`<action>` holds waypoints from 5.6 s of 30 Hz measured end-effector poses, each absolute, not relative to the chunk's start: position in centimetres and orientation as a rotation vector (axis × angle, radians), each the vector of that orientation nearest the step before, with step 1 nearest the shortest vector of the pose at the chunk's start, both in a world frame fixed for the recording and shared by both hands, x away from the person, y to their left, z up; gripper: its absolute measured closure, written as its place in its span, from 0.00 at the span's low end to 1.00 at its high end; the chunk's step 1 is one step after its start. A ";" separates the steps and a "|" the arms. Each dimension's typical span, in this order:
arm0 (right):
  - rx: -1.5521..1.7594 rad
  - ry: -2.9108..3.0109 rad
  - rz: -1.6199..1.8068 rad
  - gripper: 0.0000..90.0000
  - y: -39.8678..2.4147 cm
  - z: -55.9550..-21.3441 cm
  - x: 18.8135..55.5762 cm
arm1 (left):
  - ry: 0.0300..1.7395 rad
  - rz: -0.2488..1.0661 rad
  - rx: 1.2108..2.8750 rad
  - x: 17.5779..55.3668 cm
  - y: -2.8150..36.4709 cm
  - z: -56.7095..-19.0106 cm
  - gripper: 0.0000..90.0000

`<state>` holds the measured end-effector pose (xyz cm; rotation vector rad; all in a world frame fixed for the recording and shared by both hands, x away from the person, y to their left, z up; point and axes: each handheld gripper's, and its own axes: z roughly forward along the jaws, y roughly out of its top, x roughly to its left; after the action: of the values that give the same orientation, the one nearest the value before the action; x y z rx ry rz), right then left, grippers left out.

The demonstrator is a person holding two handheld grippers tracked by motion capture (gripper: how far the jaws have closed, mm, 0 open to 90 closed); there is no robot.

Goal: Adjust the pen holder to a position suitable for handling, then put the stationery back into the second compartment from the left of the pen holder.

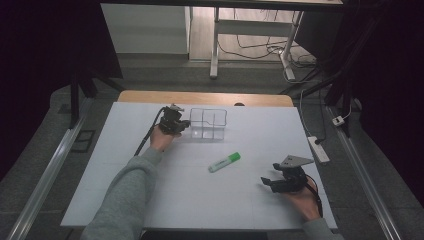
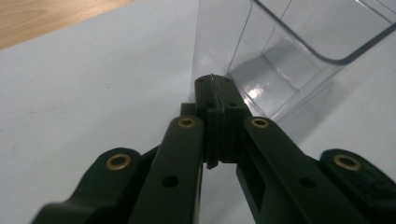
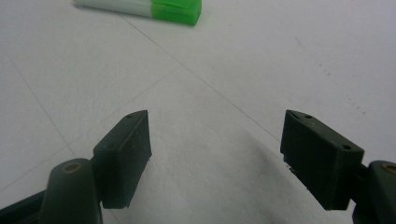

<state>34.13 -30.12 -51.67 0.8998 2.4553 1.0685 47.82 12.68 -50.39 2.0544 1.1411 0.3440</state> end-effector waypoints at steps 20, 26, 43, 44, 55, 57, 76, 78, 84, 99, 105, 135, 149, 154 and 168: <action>0.895 2.468 1.064 0.27 -30.0 -51.8 34.2 | 1.081 0.321 2.080 48.2 9.6 -50.2 0.99; 0.896 2.464 1.060 0.27 -30.2 -51.7 34.2 | 1.059 0.333 2.113 48.0 10.1 -49.9 0.99; 0.896 2.451 1.090 0.28 -30.2 -51.5 34.5 | 0.988 0.369 2.059 41.1 16.6 -47.5 0.85; 0.896 2.450 1.090 0.28 -30.1 -51.5 34.5 | 0.987 0.368 2.053 40.6 16.9 -47.4 0.80; 0.899 2.442 1.089 0.28 -30.4 -51.4 34.4 | 0.971 0.363 2.045 35.9 19.3 -47.9 0.50; 0.906 2.437 1.092 0.28 -30.5 -51.3 34.3 | 0.972 0.364 2.057 35.1 19.6 -48.3 0.48; 0.892 2.421 1.085 0.28 -30.7 -51.0 34.0 | 0.976 0.396 2.088 28.7 22.4 -50.0 0.39; 0.892 2.421 1.088 0.28 -30.7 -51.0 34.0 | 0.986 0.391 2.081 28.4 22.8 -50.2 0.39; 0.883 2.422 1.083 0.28 -30.6 -51.0 34.0 | 0.996 0.385 2.092 28.6 22.8 -50.7 0.36; 0.884 2.419 1.093 0.28 -30.5 -50.8 34.0 | 1.007 0.384 2.097 28.7 22.8 -50.8 0.34; 0.892 2.407 1.106 0.28 -30.3 -50.5 34.1 | 1.007 0.386 2.099 28.7 22.7 -50.8 0.33; 0.698 2.557 1.032 0.28 -25.2 -48.0 37.1 | 0.993 0.366 2.118 28.7 22.4 -50.9 0.33; 0.495 2.720 0.958 0.26 -22.5 -48.1 39.8 | 0.984 0.349 2.139 28.8 22.3 -51.1 0.33; 0.418 2.782 0.925 0.26 -21.3 -48.5 40.6 | 0.982 0.344 2.144 28.8 22.3 -51.1 0.33; 0.215 2.832 0.851 0.28 -18.7 -47.9 42.1 | 0.974 0.330 2.153 28.9 22.1 -51.2 0.32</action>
<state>42.06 -18.69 -47.92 0.2151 2.8318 0.8511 28.92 22.10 -51.20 2.1532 0.9739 0.3304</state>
